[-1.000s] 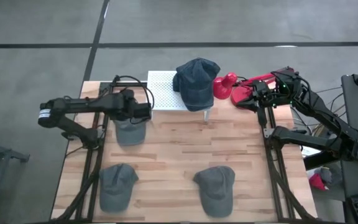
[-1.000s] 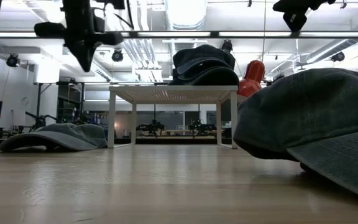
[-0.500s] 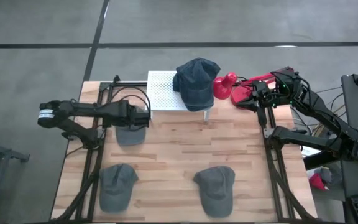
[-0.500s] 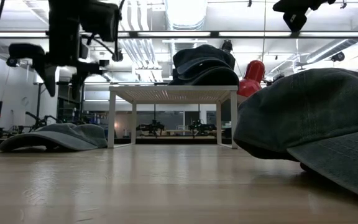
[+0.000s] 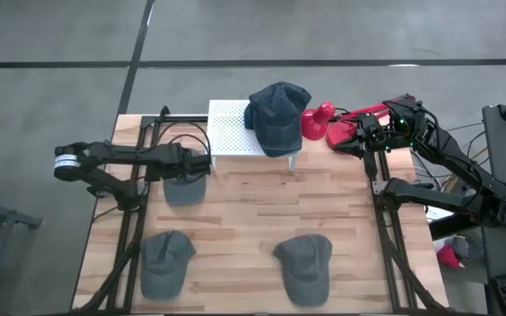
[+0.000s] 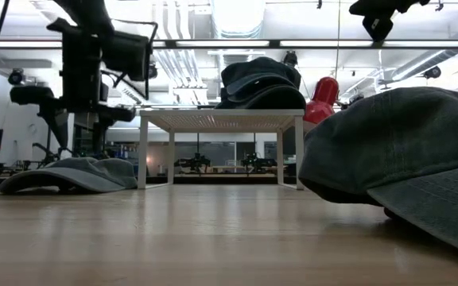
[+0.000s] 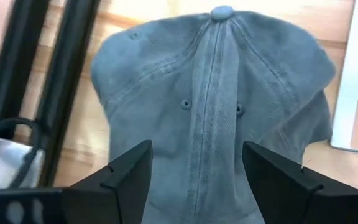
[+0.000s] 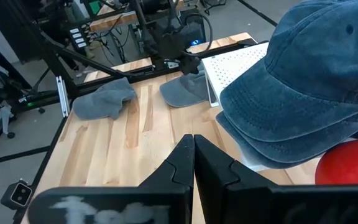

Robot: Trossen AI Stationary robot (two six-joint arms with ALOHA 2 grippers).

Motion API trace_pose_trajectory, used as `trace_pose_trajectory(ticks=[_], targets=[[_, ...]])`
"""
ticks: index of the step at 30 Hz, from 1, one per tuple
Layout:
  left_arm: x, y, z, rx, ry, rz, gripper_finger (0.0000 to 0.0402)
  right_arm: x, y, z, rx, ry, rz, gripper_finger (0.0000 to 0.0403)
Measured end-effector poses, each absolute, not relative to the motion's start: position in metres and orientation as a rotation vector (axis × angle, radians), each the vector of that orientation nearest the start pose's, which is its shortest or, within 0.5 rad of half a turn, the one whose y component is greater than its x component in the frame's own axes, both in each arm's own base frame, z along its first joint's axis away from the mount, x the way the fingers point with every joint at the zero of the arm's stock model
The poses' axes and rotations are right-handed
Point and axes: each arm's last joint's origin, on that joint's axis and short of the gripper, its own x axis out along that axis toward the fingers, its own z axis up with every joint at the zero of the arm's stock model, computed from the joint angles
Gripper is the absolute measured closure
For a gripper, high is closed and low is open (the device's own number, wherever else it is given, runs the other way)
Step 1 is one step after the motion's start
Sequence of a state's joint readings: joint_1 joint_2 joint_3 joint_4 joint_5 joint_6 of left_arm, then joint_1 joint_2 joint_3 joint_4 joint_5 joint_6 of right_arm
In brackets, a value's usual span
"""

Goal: Pick & Place hat
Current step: Put the top gray cap on the shelf

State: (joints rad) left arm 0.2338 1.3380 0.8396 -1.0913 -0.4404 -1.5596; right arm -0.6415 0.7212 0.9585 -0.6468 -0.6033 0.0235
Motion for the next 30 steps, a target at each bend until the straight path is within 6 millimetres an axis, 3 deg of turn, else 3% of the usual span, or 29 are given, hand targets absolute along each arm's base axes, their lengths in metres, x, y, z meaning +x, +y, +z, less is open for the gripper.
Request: trace_pose_trajectory(ticks=[10,18,23,30], targets=[[0.183,0.07,0.165,-1.032,0.777,1.575,0.0156,0.114,-0.064,0.357,0.265,0.332,-0.042,0.0394],[0.172,0.066,0.136,-1.115,0.754,1.536,0.0171,0.114,-0.064,0.357,0.265,0.332,-0.042,0.0394],[0.167,0.063,0.131,-1.155,0.806,1.54,0.0222,0.114,-0.064,0.357,0.265,0.332,-0.042,0.0394],[0.168,0.063,0.132,-1.161,0.796,1.548,0.0333,0.114,-0.064,0.357,0.265,0.332,-0.042,0.0394]])
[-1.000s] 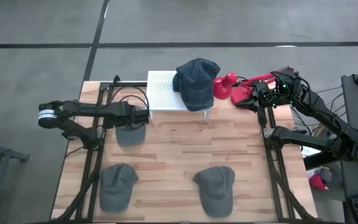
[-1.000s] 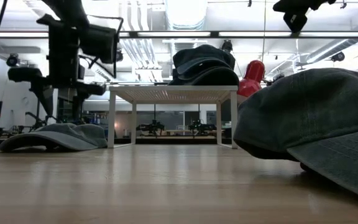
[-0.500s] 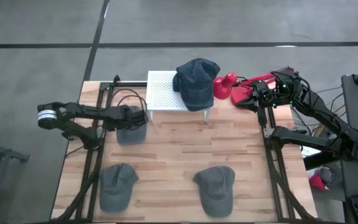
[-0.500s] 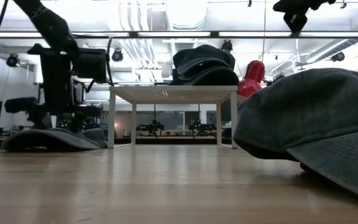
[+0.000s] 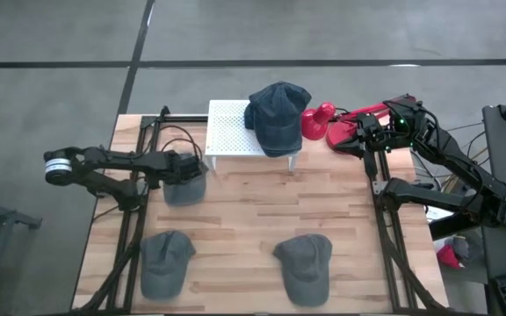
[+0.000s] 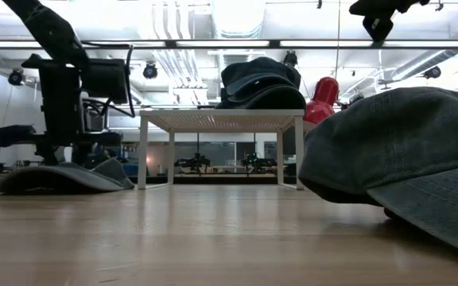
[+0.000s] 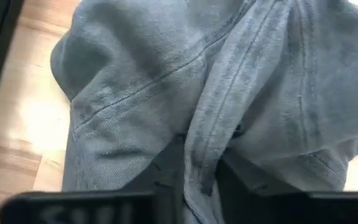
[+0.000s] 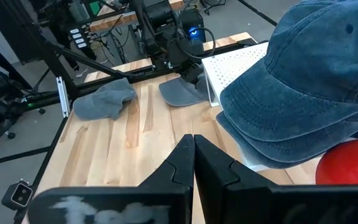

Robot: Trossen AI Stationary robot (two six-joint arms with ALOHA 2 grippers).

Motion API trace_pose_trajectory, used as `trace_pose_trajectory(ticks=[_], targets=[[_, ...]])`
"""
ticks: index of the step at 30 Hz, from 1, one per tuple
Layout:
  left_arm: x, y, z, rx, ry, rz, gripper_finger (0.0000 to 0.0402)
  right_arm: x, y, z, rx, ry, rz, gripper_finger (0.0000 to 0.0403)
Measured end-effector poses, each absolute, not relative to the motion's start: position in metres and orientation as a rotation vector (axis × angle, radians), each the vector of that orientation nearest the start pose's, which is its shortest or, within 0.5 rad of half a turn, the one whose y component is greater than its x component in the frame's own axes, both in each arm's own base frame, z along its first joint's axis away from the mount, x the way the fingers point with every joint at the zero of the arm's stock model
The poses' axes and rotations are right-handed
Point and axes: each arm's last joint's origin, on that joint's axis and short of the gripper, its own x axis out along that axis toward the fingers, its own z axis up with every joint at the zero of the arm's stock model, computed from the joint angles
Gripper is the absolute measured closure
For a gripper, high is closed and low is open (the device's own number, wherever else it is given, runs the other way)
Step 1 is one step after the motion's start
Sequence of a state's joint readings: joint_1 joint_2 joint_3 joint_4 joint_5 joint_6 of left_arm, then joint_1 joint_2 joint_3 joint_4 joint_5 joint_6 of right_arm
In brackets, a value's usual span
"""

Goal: Pick & Place hat
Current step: Put the top gray cap on the shelf

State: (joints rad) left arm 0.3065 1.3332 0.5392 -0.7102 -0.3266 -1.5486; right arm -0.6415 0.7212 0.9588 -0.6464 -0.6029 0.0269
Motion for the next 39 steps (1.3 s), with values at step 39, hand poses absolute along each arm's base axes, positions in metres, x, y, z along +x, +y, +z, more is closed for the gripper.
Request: trace_pose_trajectory(ticks=[39], targets=[[0.131,0.057,0.397,-0.877,0.443,1.473,0.0399,0.114,-0.065,0.357,0.253,0.332,-0.041,0.0394]])
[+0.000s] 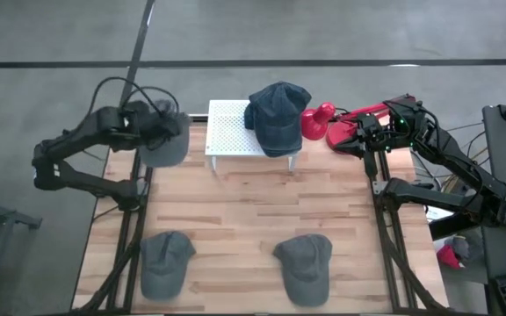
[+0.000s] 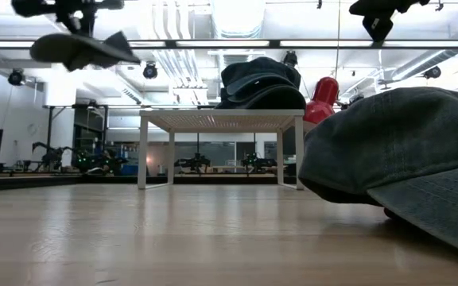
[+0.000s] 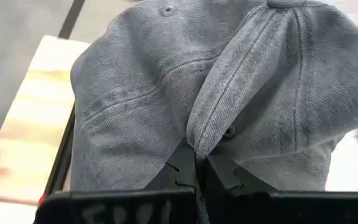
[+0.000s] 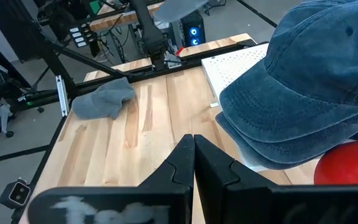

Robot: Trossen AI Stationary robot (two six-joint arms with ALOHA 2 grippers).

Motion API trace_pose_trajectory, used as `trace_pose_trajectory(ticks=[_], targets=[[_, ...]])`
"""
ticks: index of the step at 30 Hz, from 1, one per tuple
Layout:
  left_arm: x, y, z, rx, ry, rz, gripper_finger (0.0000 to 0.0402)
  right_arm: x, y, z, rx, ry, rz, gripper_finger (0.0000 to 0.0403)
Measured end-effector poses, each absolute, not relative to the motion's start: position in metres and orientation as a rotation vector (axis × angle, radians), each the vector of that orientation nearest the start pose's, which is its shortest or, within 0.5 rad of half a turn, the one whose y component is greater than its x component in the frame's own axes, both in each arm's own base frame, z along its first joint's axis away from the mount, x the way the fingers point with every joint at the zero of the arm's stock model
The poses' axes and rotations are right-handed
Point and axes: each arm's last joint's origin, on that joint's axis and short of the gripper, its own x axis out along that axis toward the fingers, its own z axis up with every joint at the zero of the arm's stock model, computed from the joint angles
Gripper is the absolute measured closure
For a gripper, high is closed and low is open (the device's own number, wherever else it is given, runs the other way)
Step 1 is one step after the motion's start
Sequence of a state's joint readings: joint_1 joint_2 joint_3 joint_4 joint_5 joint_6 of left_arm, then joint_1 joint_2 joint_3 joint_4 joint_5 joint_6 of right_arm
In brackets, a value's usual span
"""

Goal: Pick & Place hat
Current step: Put the top gray cap on the shelf

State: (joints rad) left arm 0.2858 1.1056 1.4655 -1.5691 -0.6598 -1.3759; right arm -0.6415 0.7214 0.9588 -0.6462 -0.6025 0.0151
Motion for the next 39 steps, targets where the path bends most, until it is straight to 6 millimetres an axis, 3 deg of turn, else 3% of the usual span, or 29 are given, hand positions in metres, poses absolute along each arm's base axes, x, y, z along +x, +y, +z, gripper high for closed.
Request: trace_pose_trajectory(ticks=[5,12,26,32,39], targets=[[0.143,0.059,0.419,-0.824,0.373,1.387,0.0399,0.114,-0.065,0.357,0.253,0.332,-0.041,0.0394],[0.179,0.064,0.434,-0.742,0.272,1.211,0.04,0.114,-0.065,0.357,0.254,0.332,-0.041,0.0394],[0.258,0.067,0.412,-0.688,0.291,1.097,0.04,0.114,-0.065,0.357,0.257,0.332,-0.042,0.0394],[0.288,0.073,0.416,-0.646,0.319,1.102,0.04,0.114,-0.065,0.357,0.257,0.332,-0.042,0.0394],[0.301,0.078,0.425,-0.588,0.393,1.252,0.04,0.114,-0.065,0.357,0.253,0.332,-0.041,0.0394]])
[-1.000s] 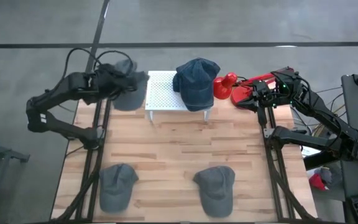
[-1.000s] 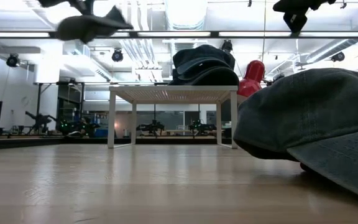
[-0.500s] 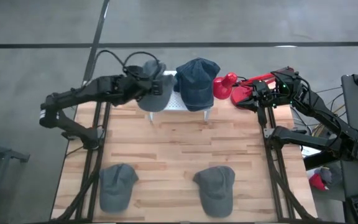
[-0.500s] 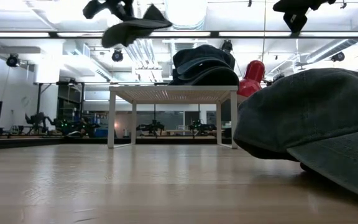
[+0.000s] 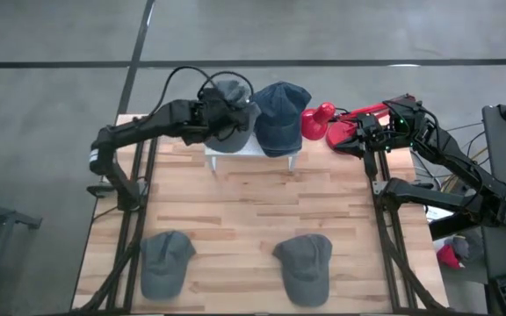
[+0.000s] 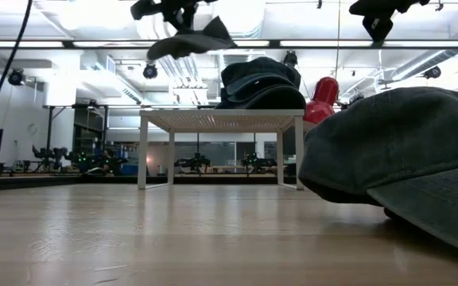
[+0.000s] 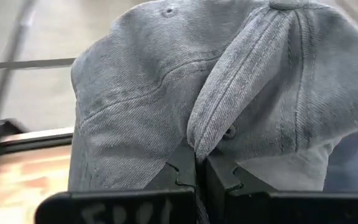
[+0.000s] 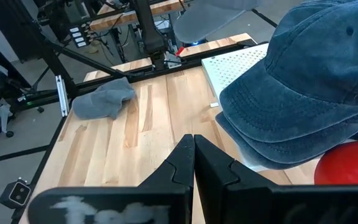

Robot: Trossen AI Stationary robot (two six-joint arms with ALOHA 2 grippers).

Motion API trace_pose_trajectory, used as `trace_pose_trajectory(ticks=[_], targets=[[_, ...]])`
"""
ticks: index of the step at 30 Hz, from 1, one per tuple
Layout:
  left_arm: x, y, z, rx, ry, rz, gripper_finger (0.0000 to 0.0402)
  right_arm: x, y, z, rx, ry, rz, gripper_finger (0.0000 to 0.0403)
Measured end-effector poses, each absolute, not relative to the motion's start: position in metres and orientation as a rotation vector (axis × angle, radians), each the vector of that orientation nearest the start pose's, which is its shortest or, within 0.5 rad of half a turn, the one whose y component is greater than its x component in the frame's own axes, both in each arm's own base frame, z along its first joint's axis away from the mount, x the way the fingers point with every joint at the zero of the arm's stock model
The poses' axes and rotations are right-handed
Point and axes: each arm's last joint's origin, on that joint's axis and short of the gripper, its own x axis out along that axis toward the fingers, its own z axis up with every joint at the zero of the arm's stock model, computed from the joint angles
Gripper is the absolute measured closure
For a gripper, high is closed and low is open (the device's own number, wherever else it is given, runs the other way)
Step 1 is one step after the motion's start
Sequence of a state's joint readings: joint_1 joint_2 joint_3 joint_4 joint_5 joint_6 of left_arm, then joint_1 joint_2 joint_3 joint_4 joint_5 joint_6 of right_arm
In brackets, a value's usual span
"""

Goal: Pick & Place hat
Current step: Put the top gray cap on the shelf

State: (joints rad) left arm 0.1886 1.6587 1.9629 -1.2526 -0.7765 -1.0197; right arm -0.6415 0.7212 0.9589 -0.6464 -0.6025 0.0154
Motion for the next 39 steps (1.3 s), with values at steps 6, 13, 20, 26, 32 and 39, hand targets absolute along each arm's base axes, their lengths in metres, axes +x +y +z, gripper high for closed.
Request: trace_pose_trajectory(ticks=[6,13,20,26,32,39], targets=[[0.297,0.08,0.43,-0.647,0.35,1.409,0.04,0.114,-0.065,0.357,0.243,0.333,-0.039,0.0394],[0.311,0.095,0.403,-0.683,0.37,1.507,0.0396,0.114,-0.064,0.357,0.234,0.332,-0.038,0.0394],[0.319,0.12,0.378,-0.729,0.439,1.582,0.0397,0.114,-0.064,0.357,0.235,0.333,-0.037,0.0394],[0.315,0.132,0.37,-0.757,0.467,1.609,0.0395,0.114,-0.065,0.357,0.232,0.333,-0.037,0.0394],[0.319,0.133,0.354,-0.761,0.492,1.607,0.0395,0.114,-0.065,0.357,0.231,0.333,-0.037,0.0394],[0.324,0.139,0.338,-0.771,0.515,1.578,0.0394,0.114,-0.065,0.357,0.231,0.333,-0.037,0.0394]])
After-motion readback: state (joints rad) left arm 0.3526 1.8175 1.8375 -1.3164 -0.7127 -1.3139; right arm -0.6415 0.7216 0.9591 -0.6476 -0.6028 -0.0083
